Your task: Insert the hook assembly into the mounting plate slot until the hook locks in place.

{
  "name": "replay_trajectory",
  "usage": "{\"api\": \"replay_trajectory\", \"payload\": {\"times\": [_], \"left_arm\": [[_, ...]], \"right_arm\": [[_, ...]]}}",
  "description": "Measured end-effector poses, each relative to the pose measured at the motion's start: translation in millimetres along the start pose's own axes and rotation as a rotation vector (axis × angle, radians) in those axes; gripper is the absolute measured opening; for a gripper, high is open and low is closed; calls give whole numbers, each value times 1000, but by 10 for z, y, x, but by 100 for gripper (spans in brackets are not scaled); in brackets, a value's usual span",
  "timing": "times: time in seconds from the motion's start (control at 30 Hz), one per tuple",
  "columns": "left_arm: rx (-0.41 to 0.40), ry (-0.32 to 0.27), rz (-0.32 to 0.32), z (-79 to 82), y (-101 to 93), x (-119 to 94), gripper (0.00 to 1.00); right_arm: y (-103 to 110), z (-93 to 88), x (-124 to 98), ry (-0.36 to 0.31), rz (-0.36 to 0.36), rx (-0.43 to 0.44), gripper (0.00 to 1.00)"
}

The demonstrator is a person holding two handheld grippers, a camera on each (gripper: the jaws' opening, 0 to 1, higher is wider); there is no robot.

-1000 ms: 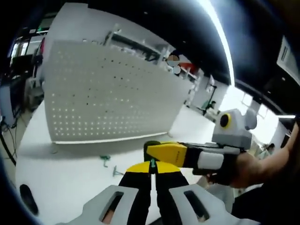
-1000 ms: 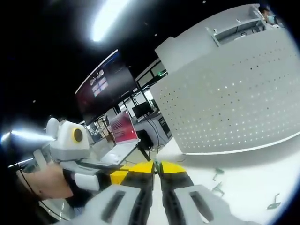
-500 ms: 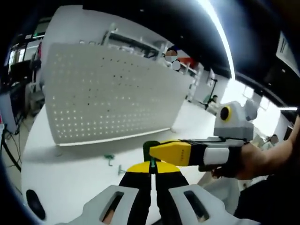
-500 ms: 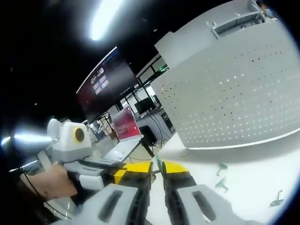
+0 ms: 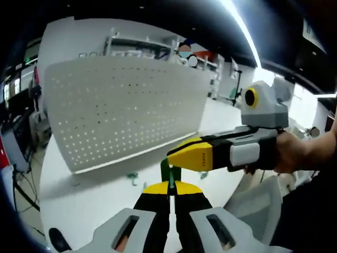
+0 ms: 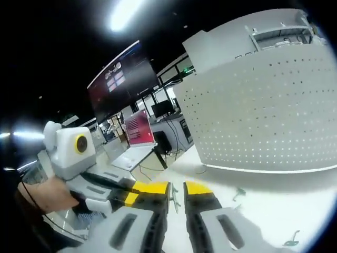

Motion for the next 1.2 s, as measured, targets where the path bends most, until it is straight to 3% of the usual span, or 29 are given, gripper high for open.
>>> {"api": "replay_trajectory", "payload": {"times": [0.2, 0.47, 0.87, 1.03, 1.2], "left_arm": [[44, 11, 9, 16, -1, 0, 1], [13, -11, 1, 35, -5, 1, 2], [-25, -62, -12, 92, 22, -20, 10], [-29, -99, -17, 129, 24, -44, 4], [-45, -98, -28, 118, 31, -43, 3]], "right_arm": [[40, -26, -4, 17, -10, -53, 2], [38, -19, -27, -1, -46, -80, 0], [-20, -7, -34, -19, -50, 32, 0], [8, -24, -31, -11, -29, 56, 0], [7, -47, -27, -16, -16, 109, 0]]}}
Point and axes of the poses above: the point that each gripper's makers call its tool centre point, and the gripper's own axes: x roughly forward along the fingers, y roughly to its left, z roughly out of its top, the point moved 6 cm from there along -x, roughly backward along the fingers
